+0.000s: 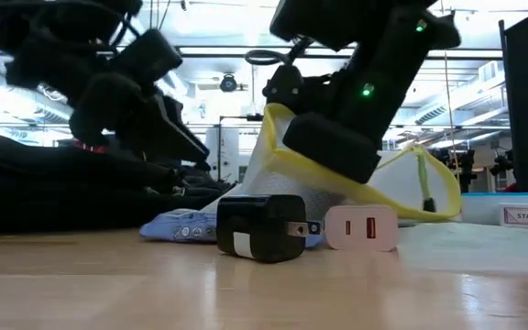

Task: Unpack backpack
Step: Remove the blue charger adapter from the zip lock bag

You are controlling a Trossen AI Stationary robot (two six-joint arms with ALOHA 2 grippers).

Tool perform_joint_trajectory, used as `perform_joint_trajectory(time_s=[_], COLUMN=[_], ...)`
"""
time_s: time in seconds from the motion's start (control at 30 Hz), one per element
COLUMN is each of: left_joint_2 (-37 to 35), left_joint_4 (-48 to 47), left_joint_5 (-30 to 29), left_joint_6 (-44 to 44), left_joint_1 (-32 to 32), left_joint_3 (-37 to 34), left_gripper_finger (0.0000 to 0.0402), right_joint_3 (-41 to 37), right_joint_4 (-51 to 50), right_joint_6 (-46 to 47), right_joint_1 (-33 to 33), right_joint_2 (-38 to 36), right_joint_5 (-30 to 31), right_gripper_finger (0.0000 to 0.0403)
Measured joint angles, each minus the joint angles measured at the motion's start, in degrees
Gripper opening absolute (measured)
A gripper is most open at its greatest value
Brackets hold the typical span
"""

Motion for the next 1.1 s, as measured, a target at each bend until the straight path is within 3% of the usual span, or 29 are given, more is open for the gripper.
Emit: perform_joint_trajectory(time_s=[0.37,0.7,1.1], left_joint_2=[0.0,0.0,0.0], left_joint_4=[5.3,3.9,0.2], left_joint_5=[6.3,6.4,8.9], left_joint_6=[-1.8,-4.0,-8.9], left_joint_1=[0.3,-3.1,-4.1], left_joint_3=[-1.6,-0.6,-0.6], left_gripper_finger=[0.0140,0.0140,0.0140], right_joint_3=[-0.2,-0.9,-22.4], right_joint_4=[5.8,11.7,38.0], right_joint_6=[-3.7,-7.5,-3.6], right_joint_1=[1.4,1.4,1.2], right_joint_2=[-0.3,-0.1,-10.9], right_joint_5=[1.6,2.0,1.0], right_gripper_finger=[0.0217,0.0198,0.0194])
